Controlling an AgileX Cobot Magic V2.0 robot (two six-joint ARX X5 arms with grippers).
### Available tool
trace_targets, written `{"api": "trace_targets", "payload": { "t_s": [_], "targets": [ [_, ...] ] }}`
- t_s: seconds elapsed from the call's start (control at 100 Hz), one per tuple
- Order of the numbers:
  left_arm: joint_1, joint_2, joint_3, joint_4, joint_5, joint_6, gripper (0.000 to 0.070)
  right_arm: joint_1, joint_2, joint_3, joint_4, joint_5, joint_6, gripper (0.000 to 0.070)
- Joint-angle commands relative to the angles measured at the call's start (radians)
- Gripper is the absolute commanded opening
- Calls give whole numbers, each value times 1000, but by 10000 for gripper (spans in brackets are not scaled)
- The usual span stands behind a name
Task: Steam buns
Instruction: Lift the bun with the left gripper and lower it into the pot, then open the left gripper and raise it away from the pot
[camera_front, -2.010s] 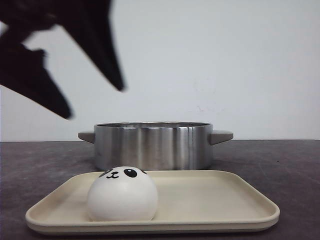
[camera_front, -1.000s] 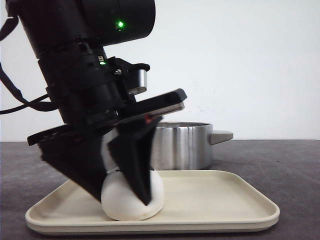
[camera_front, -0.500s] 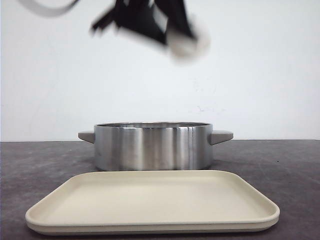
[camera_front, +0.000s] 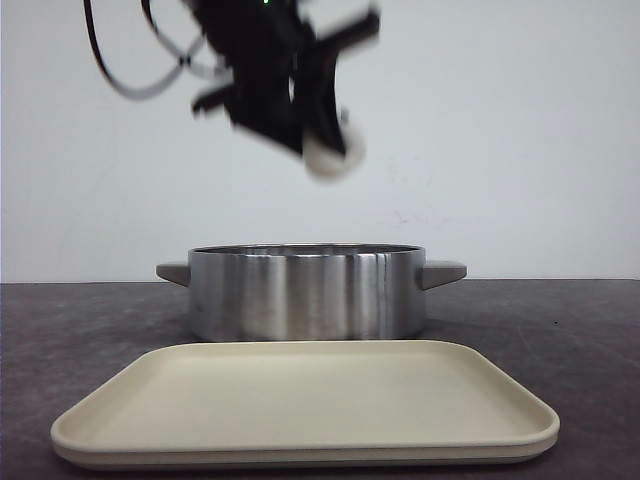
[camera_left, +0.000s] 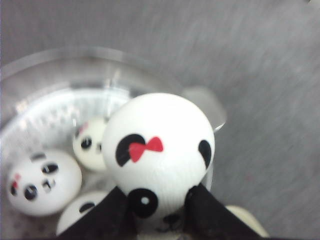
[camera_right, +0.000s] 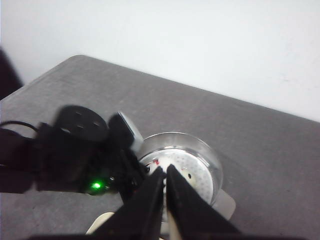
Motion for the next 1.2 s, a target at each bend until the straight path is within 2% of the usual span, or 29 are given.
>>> {"api": "trace_targets", "payload": {
  "t_s": [0.0,0.15,0.19,0.23,0.38,0.46,0.73,0.85,0.94,1.02,1.11,1.19],
  "targets": [
    [-5,46,21,7,36,3,0,10,8,19,10,5,-10,1],
    [3,108,21,10,76,-44,1,10,8,19,9,5,-3,1],
    [3,116,21,10,76,-51,26,10,8,19,9,5,-3,1],
    [3,120,21,9,76,-55,94,10,8,19,9,5,-2,1],
    [3,121,21,10,76,-55,450,11,8,19,-2,5,19,1],
    [3,121,21,2,76,-55,527,11,8,19,-8,5,24,1],
    [3,104,70,-156,76,-58,526,11,8,18,-29,10,22,1],
    [3,37,78,-203,67,-56,496,11,7,1,-44,101,16,1],
    [1,-46,78,-240,3,-55,412,11,6,-29,-55,175,15,3],
    [0,-132,77,-274,-47,-45,358,11,4,-71,-48,208,15,7],
    [1,-239,69,-288,-84,-31,280,11,-15,-148,3,214,15,8],
    [1,-340,49,-287,-117,-31,183,12,-49,-249,93,202,15,8]
  ]
}}
